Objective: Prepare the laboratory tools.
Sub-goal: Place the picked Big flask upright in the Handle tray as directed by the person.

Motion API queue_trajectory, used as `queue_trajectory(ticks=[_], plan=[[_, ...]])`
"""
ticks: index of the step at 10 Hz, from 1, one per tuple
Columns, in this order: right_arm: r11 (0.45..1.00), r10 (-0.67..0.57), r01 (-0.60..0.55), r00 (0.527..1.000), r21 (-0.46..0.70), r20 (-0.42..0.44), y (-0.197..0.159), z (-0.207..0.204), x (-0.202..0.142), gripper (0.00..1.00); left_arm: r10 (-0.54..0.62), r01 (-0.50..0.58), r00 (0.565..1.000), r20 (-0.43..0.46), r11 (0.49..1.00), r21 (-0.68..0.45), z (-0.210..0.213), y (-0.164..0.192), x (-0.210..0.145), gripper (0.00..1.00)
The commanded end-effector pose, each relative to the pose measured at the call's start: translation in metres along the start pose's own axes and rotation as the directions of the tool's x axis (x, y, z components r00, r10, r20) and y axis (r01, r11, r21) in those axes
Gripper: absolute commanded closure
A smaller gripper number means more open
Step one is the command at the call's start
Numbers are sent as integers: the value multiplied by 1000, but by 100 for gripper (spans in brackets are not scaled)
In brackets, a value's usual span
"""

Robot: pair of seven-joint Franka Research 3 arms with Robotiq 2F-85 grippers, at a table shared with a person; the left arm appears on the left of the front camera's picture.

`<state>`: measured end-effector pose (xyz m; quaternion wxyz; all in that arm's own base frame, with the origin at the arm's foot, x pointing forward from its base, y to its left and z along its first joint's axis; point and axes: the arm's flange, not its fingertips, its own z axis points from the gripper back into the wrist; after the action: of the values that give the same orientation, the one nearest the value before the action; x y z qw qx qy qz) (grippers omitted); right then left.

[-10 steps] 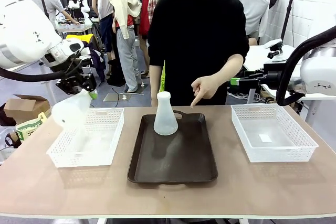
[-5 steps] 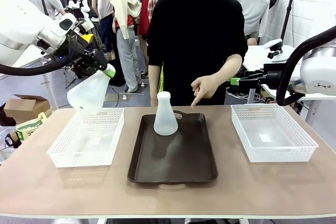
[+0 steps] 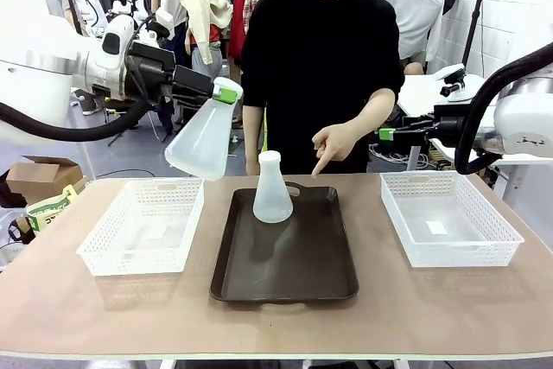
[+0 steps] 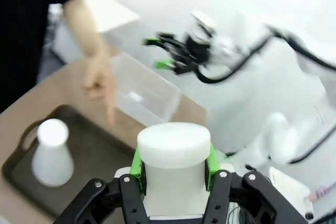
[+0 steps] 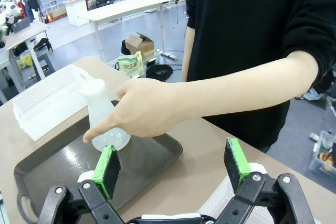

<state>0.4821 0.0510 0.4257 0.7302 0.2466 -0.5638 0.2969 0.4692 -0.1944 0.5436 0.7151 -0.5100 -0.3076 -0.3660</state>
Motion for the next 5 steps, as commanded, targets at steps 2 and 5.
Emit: queue_trajectory(ticks=[2,5], plan=[[1000,-8,8,1000,-7,-16,0,1,2,0,-58,55,998,-14,985,-161,-7,-2,-14,100],[1000,-8,8,1000,-7,-16,0,1,2,0,-60,57,998,-17,989,-138,-11,-6,-10,100]])
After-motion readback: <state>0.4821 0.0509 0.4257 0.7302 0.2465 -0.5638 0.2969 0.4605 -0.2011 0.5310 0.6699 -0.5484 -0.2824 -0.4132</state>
